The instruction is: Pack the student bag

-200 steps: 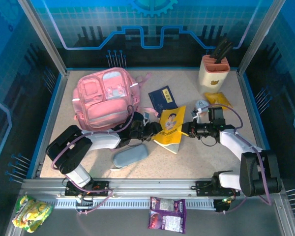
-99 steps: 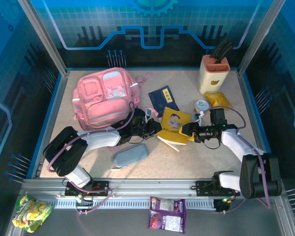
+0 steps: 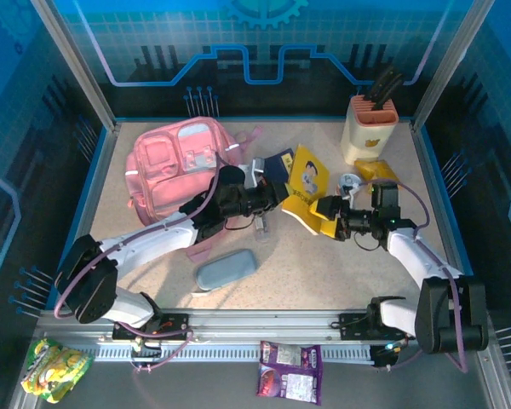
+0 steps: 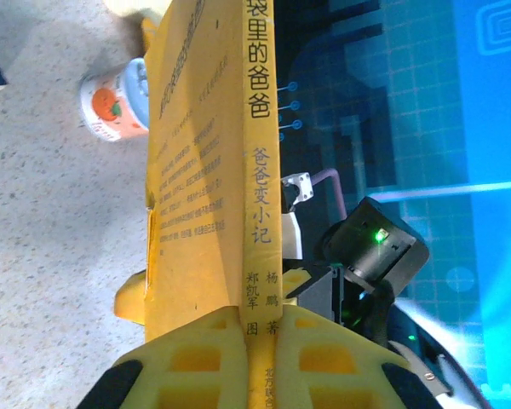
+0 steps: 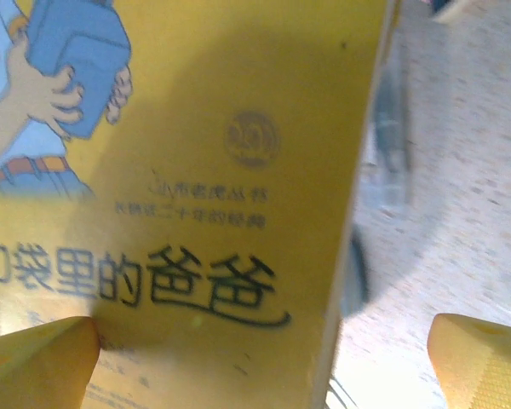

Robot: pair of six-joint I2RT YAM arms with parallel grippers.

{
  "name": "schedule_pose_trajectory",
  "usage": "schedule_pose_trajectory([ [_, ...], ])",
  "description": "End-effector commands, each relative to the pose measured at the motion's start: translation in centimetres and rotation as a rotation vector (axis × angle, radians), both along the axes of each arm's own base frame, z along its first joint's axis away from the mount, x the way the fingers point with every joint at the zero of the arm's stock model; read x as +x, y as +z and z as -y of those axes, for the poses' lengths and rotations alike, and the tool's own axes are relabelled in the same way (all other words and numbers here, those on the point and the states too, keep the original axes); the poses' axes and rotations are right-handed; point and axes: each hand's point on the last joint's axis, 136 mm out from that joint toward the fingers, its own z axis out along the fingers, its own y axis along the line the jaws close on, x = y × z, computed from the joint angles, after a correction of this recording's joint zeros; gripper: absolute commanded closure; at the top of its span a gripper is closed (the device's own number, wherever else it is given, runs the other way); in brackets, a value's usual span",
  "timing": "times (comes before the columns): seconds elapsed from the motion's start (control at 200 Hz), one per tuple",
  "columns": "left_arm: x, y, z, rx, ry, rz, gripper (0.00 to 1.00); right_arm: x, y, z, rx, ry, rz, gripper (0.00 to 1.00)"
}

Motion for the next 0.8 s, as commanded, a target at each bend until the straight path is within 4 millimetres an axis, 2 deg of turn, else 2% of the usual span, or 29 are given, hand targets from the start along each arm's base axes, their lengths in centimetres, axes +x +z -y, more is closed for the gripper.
schedule_pose_trajectory([
  [0.0, -0.5, 5.5, -0.1, -0.084, 0.02, 0.097, 1.0, 0.4, 5.0, -0.5, 0.136, 0.027, 0.125, 0.0],
  [0.165, -0.1, 3.5, -1.0, -0.029, 0.071, 0.076, 1.0, 0.3, 8.2, -0.4, 0.157, 0.007, 0.219, 0.0],
  [0.305, 0.0, 1.4, -2.0, 0.042, 0.11, 0.066, 1.0, 0.0, 9.3, -0.4, 0.164, 0.008, 0.239, 0.09],
  [0.44, -0.1, 0.1, -3.0, 0.113, 0.137, 0.068, 1.0, 0.0, 9.5, -0.4, 0.159, -0.001, 0.242, 0.27],
  [0.625, -0.2, -0.8, -3.8, 0.171, 0.15, 0.074, 1.0, 0.2, 8.3, -0.5, 0.095, -0.007, 0.227, 0.62],
  [0.795, -0.5, -1.3, -3.6, 0.199, 0.13, 0.083, 1.0, 0.2, 7.9, -0.7, 0.031, -0.001, 0.231, 0.93],
])
